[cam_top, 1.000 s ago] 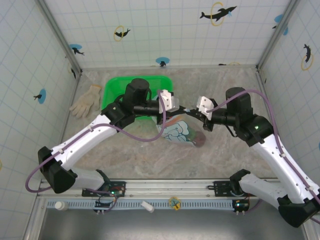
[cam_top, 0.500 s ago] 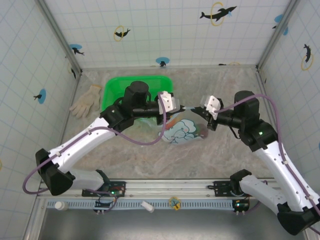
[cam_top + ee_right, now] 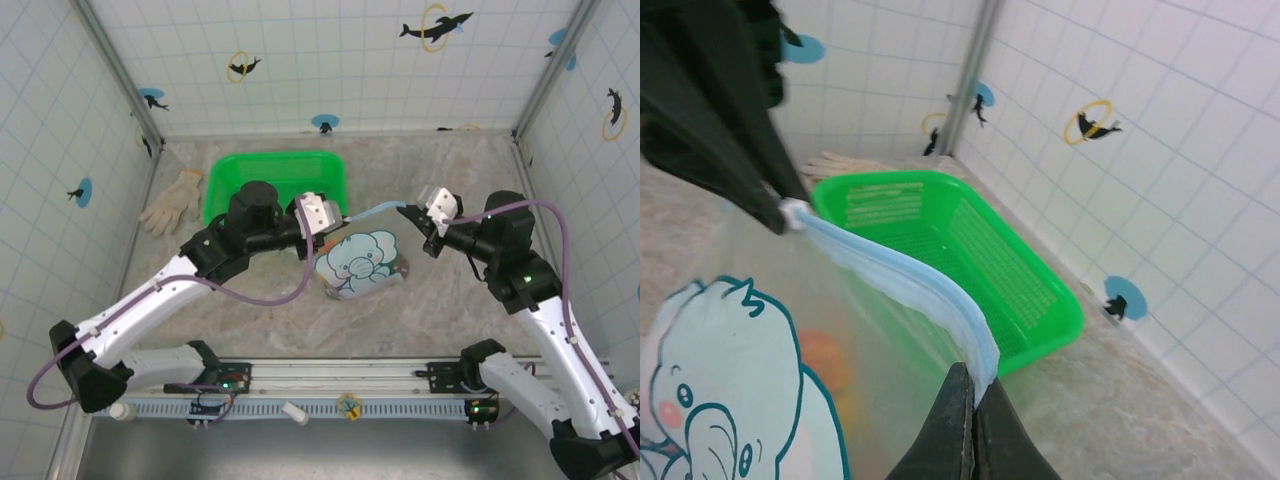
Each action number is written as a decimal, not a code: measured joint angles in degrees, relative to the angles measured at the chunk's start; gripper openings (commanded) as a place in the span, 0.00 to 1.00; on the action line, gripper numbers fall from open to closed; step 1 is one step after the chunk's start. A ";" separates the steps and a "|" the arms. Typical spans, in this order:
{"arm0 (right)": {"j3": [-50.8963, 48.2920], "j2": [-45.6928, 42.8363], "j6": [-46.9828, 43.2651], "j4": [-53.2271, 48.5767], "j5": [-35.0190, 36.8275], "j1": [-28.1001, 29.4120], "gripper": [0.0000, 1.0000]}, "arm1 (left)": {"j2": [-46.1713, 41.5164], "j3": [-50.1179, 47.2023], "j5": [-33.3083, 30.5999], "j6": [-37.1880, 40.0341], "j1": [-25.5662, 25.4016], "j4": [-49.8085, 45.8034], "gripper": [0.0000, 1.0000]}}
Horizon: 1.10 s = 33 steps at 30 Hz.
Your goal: Place the food in the zip-top bag and seal the zipper
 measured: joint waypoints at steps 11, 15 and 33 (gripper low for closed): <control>-6.58 -3.06 5.22 7.13 9.68 -4.26 0.00 | -8.20 -8.90 -9.49 -4.37 0.15 -0.04 0.00; -7.58 -3.65 6.19 7.93 12.31 -5.01 0.00 | -10.14 -10.51 -12.33 -5.18 0.15 -0.63 0.00; -11.17 -5.05 8.00 9.29 18.38 -6.38 0.00 | -12.70 -11.41 -16.83 -5.92 2.86 -3.45 0.00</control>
